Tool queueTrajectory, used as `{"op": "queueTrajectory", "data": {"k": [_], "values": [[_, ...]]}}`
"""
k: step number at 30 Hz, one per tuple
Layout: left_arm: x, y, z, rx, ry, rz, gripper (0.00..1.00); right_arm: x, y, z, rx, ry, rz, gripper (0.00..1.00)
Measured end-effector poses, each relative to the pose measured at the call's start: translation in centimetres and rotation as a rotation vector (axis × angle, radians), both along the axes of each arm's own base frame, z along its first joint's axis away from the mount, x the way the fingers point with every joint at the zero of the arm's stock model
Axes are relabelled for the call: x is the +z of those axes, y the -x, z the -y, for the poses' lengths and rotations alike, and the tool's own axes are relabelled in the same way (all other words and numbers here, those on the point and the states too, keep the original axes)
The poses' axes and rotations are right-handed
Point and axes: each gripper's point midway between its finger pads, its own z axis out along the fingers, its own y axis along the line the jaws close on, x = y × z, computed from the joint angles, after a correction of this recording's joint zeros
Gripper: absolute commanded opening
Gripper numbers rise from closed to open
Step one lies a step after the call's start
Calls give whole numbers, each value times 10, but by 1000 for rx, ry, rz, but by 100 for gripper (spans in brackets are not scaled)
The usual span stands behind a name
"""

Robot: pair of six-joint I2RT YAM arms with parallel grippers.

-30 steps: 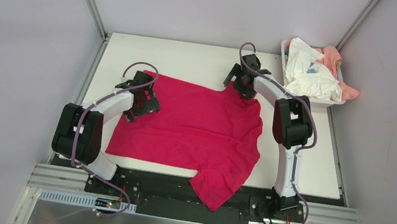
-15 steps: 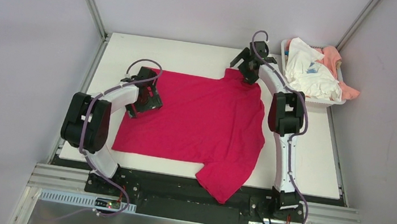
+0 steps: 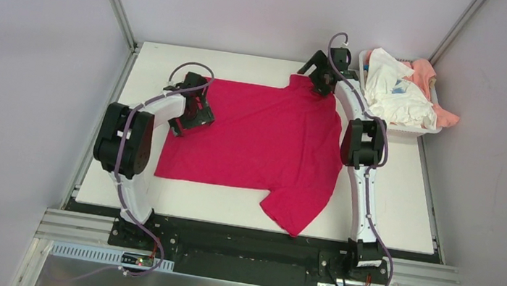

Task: Fold and stack the t-shirts
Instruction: Flatten out the tshirt

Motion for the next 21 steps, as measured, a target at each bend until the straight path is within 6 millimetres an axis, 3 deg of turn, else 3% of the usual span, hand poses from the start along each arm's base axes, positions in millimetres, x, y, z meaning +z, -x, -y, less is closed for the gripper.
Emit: {"op": "queueTrajectory", "data": {"k": [6, 11, 14, 16, 19, 21], "values": [[10, -7, 1, 1, 4, 31, 99, 1, -3, 3, 65, 69, 38, 99], [54, 0, -3, 9, 10, 132, 99, 14, 16, 6, 118, 148, 20, 100], [93, 21, -14, 39, 5, 234, 99, 47, 37, 10, 143, 225, 24, 99], [110, 42, -22, 69, 8, 284, 99, 81, 58, 11, 156, 270, 45, 99], [115, 82, -35, 131, 16, 320, 99, 132, 106, 9, 176, 311, 76, 99], [104, 106, -40, 168, 25, 304, 99, 151, 145, 9, 185, 337, 86, 99]]}}
